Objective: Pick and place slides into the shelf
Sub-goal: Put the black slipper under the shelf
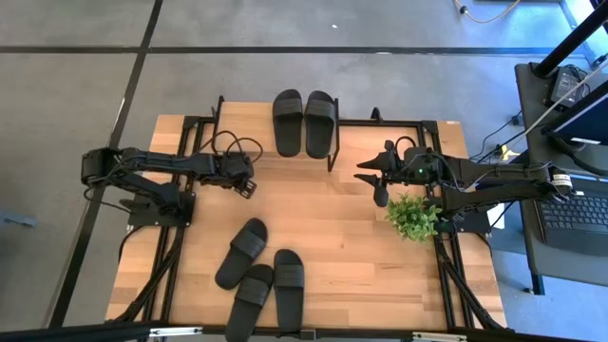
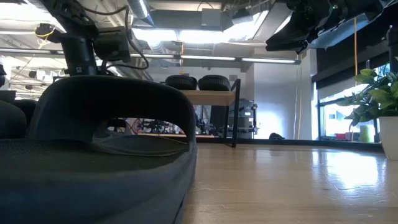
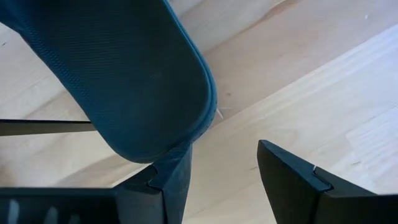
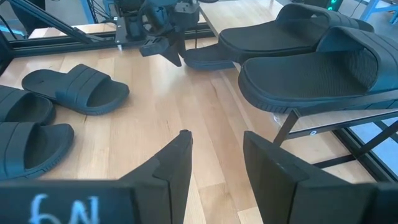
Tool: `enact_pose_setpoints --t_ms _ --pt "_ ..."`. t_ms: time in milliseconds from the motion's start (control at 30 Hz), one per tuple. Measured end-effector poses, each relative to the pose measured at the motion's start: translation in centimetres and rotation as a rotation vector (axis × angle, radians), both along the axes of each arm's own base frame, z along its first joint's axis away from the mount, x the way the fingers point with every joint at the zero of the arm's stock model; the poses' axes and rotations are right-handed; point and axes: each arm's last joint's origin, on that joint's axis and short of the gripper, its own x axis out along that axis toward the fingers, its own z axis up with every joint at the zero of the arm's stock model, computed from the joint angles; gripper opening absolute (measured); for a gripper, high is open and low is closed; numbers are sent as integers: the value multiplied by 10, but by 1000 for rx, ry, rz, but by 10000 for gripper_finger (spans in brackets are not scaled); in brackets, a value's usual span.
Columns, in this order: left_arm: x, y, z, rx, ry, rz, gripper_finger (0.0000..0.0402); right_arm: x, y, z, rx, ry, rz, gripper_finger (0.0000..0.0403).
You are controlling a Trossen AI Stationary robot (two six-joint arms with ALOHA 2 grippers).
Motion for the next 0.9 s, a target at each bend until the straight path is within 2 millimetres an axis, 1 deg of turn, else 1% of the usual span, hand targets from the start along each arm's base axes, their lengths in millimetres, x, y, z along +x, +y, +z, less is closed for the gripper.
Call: enact_pose_setpoints --t_ms 300,600,767,900 --pt "-1 2 0 -31 -10 5 176 0 0 0 0 1 0 145" --pt "2 -5 -1 -82 -26 -32 176 0 0 0 -1 1 1 145" --pt "4 -12 -1 -148 -44 -77 176 0 0 0 -1 1 0 145" --pt "12 -19 7 -157 -72 -129 176 0 0 0 -2 1 1 145"
